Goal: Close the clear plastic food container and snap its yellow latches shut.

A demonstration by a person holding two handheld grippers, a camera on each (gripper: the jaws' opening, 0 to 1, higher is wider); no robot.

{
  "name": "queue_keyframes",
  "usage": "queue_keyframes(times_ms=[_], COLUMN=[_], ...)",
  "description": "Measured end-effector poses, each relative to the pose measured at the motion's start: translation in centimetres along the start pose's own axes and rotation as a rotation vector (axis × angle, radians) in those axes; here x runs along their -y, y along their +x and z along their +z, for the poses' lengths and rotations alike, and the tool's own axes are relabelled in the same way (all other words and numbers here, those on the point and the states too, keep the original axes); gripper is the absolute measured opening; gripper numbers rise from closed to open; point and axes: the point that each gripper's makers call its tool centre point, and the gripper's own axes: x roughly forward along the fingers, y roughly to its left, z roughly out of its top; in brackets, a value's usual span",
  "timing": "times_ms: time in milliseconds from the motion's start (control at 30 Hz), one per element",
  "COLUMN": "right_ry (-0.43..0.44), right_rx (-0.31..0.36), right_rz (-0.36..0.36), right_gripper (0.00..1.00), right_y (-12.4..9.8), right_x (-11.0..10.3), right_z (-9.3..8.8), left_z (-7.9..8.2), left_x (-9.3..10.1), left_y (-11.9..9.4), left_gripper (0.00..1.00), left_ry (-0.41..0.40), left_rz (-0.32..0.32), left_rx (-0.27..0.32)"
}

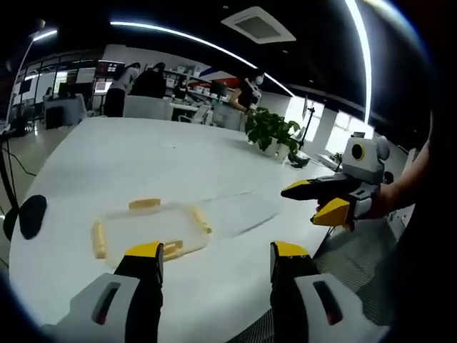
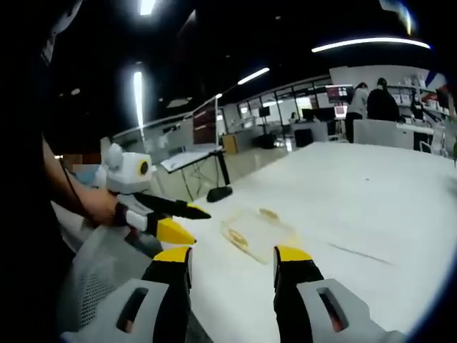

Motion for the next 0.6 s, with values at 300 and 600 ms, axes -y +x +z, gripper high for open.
queue_keyframes(times_ms=[300, 600], right_ry=[-0.013, -0.045], right_rx=[-0.007, -0.033], right_rz=[-0.015, -0.013], right_gripper=[0.46, 0.46], right_y=[1.6, 3.8], right_x=[0.8, 1.2], right_z=[0.4, 0.5], left_z=[-0.7, -1.0], left_x=[-1.5, -3.2], left_y=[0.0, -0.1], left_gripper=[0.6, 0.6], left_ry=[0.047, 0.078], left_rz=[-0.021, -0.044], left_rx=[-0.044, -0.075])
